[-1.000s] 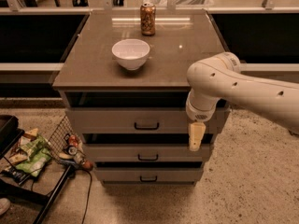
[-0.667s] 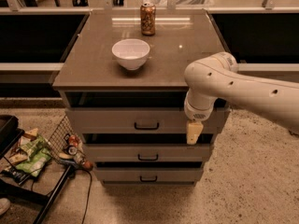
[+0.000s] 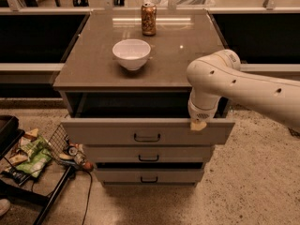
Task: Open top drawer
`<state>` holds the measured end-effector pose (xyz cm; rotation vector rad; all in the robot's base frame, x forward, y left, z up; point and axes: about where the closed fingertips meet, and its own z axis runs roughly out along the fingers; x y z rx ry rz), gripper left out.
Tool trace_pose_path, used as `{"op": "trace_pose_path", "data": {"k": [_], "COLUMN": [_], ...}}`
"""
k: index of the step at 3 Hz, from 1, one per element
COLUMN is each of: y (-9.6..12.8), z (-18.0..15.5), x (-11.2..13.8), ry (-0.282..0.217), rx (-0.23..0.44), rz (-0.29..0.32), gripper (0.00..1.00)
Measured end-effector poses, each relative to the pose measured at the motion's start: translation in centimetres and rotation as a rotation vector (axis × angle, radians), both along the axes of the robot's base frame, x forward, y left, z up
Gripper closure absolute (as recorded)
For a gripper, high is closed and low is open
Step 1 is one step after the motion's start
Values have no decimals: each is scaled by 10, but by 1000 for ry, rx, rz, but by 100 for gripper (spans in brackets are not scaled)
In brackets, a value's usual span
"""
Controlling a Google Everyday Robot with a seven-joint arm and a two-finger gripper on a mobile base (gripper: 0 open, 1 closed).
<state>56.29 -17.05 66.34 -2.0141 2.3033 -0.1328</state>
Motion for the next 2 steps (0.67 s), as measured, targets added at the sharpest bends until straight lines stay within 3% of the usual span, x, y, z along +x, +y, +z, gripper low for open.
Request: {"op": "trace_pose_path", "data": {"k": [1,2], "y": [0,0], "z": [7,12], "x": [0,0], "ry": [0,0], "rx": [0,0], "rz": [0,0], "gripper": [100,0]}}
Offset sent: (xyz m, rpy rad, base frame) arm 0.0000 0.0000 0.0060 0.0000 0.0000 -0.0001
